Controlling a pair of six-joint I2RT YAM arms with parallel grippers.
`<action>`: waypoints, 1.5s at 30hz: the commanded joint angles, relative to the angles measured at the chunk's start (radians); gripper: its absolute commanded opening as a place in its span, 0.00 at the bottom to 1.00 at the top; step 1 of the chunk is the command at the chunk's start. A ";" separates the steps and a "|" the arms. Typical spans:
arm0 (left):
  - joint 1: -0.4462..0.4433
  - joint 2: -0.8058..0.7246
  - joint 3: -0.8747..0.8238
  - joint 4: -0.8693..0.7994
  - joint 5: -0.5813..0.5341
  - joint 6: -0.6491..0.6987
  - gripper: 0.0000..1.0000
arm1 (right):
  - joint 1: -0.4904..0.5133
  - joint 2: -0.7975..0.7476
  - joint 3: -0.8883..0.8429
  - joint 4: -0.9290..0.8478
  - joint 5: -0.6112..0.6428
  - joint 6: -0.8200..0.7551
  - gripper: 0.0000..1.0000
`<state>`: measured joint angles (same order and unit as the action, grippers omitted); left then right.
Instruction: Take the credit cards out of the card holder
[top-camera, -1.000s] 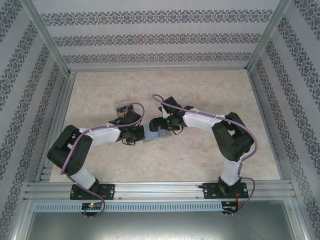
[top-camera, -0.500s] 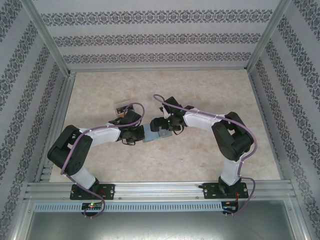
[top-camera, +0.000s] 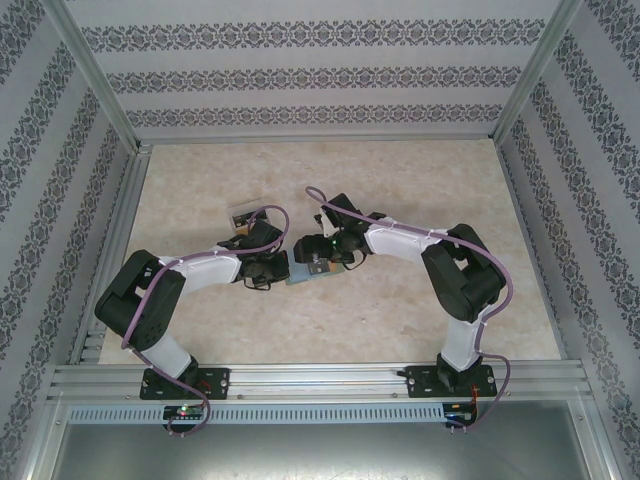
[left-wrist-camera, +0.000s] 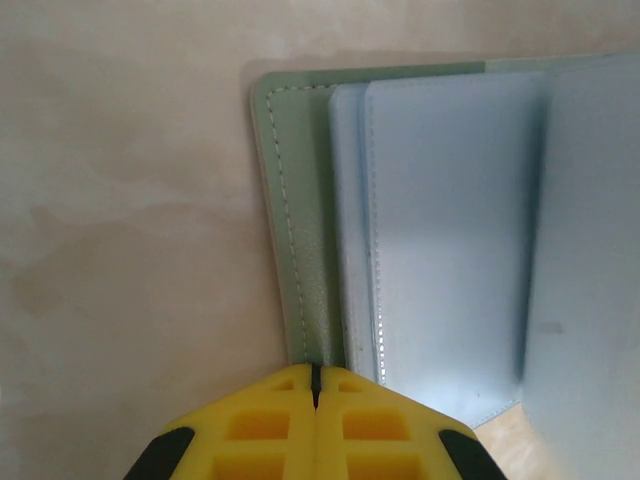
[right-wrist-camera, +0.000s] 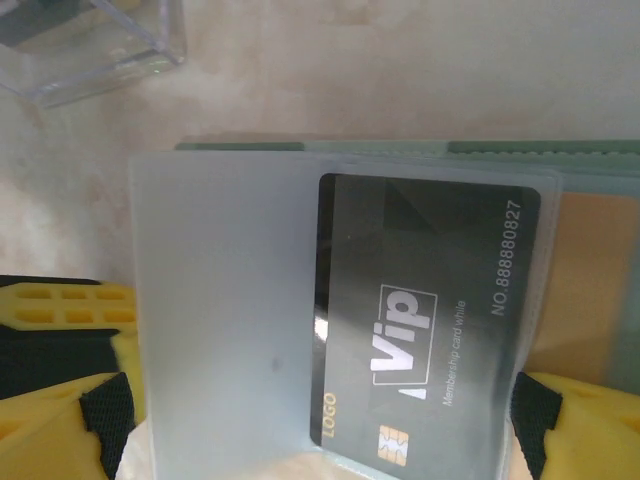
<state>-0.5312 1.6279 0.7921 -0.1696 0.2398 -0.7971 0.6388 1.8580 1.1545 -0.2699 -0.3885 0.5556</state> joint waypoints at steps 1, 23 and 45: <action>-0.015 0.035 -0.008 -0.001 0.013 0.005 0.05 | 0.007 -0.026 -0.010 0.051 -0.081 0.048 0.98; -0.009 -0.128 0.008 -0.006 0.043 -0.108 0.43 | -0.021 -0.086 -0.012 -0.079 0.128 -0.094 0.60; -0.026 0.086 0.122 0.152 0.166 -0.207 0.34 | -0.066 -0.004 -0.049 -0.093 0.209 -0.125 0.09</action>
<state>-0.5434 1.6966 0.8803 -0.0586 0.3847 -0.9928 0.5808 1.8366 1.1206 -0.3504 -0.2001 0.4438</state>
